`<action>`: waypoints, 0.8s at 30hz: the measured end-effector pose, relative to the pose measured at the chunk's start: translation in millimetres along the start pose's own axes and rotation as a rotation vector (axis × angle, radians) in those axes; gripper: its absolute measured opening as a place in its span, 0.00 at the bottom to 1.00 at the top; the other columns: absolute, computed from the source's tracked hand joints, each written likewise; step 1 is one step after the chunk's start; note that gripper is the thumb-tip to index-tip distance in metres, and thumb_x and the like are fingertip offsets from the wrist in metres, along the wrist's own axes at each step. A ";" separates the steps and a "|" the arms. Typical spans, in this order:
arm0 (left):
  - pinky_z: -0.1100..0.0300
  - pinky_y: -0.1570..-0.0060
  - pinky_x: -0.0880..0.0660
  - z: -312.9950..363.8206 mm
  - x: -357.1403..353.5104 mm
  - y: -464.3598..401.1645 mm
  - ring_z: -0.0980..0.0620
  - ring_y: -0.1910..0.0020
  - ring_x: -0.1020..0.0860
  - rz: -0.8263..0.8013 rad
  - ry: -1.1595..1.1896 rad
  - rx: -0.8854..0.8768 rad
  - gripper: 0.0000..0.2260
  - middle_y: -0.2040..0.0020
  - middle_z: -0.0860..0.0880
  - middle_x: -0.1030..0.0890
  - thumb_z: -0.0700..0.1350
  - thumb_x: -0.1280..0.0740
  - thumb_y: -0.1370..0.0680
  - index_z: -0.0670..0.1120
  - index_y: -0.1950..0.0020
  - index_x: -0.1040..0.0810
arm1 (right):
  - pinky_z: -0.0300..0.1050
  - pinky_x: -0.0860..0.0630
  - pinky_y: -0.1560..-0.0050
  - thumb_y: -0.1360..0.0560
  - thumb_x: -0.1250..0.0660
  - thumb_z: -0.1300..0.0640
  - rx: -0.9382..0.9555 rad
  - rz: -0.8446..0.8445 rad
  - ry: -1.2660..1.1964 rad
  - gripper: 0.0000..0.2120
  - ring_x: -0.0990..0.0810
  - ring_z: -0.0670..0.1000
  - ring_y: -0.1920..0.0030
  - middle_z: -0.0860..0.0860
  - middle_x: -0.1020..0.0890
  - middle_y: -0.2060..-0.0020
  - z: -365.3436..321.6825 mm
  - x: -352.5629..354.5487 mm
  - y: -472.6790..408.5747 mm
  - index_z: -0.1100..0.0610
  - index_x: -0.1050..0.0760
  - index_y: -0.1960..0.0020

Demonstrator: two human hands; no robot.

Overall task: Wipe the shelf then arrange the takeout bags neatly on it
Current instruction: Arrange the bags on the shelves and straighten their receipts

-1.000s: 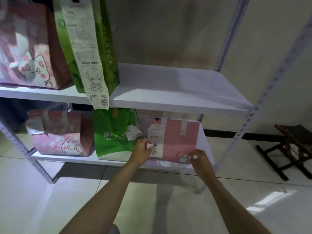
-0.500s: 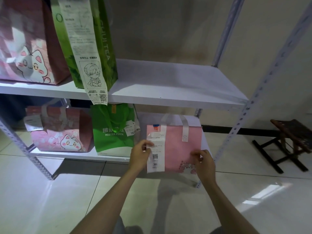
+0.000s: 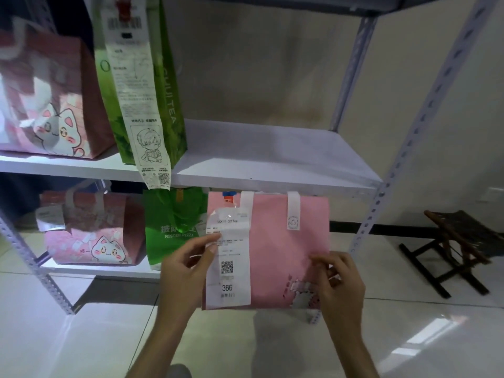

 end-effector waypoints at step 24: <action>0.54 0.47 0.17 186.3 -19.9 -108.8 0.53 0.46 0.15 -0.019 0.276 -0.262 0.11 0.47 0.53 0.13 0.38 0.30 0.20 0.48 0.40 0.15 | 0.45 0.25 0.62 0.23 0.32 0.68 0.211 0.225 -0.126 0.11 0.25 0.48 0.63 0.46 0.21 0.56 -136.3 33.8 -160.1 0.54 0.15 0.54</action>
Point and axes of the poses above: each hand's wrist, its own y-axis away from the middle knuckle, its own x-axis out of the back of the hand, z = x × y, the point moved 8 cm from there along -y, towards the middle knuckle
